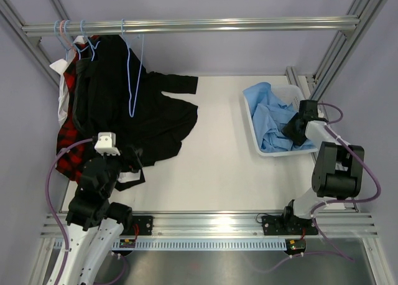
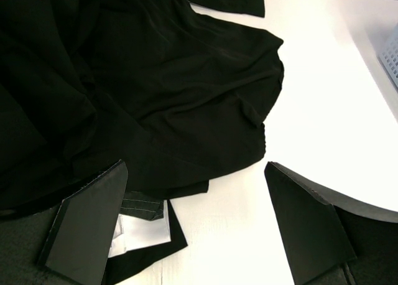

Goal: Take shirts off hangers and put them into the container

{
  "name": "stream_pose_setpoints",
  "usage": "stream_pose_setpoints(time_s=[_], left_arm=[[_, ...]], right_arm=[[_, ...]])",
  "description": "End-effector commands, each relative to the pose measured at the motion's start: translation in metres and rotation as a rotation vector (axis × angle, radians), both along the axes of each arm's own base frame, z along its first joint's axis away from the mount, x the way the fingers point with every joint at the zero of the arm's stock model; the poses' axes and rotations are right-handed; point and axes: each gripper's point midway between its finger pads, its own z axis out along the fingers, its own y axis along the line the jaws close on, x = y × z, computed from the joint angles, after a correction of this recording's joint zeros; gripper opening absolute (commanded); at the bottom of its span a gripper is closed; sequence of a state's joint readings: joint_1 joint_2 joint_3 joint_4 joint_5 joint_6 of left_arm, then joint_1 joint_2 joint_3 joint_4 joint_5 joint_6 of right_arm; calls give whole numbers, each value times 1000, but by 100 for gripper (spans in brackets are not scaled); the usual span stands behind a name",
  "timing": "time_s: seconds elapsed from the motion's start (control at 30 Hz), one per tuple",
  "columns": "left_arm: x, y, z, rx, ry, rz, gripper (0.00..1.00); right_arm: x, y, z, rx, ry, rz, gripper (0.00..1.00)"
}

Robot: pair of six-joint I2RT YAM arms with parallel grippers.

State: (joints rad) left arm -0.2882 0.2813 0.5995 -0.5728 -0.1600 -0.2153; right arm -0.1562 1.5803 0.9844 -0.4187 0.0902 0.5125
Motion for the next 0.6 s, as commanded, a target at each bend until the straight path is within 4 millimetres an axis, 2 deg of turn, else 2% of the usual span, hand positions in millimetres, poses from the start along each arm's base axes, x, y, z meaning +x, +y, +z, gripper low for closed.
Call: stream_pose_setpoints(time_s=[0.0,0.03,0.13,0.17,0.23,0.27,0.33,0.37,0.43,0.47,0.53,0.57], left_arm=[[5,-3,16,-24,-61,-6,99],[5,-3,15,-23,-58,-4,99],[6,-2,14,-21,-46,3,99],[6,-2,13,-21,-42,3,99],[6,-2,15,-27,-43,6,99],[5,-2,17,-29,-42,6,99],[4,-2,18,-31,-33,6,99],[3,-2,25,-37,-41,7,99],[1,-2,32,-40,-41,4,99],[-2,-2,40,-43,-46,1,99],[-5,-1,46,-43,-40,2,99],[-8,0,51,-42,-43,3,99]], right_arm=[[23,7,-5,41,-31,49,57],[23,6,-5,38,-30,49,57],[25,3,19,7,-74,70,57],[26,2,43,-11,-120,77,58],[26,1,71,-46,-165,104,61],[23,0,99,-69,-212,120,63],[20,0,130,-92,-268,131,66],[14,2,160,-106,-329,140,69],[6,4,189,-128,-394,154,73],[-5,7,216,-142,-453,163,78],[-16,10,245,-155,-528,169,84],[-29,13,265,-166,-580,169,90]])
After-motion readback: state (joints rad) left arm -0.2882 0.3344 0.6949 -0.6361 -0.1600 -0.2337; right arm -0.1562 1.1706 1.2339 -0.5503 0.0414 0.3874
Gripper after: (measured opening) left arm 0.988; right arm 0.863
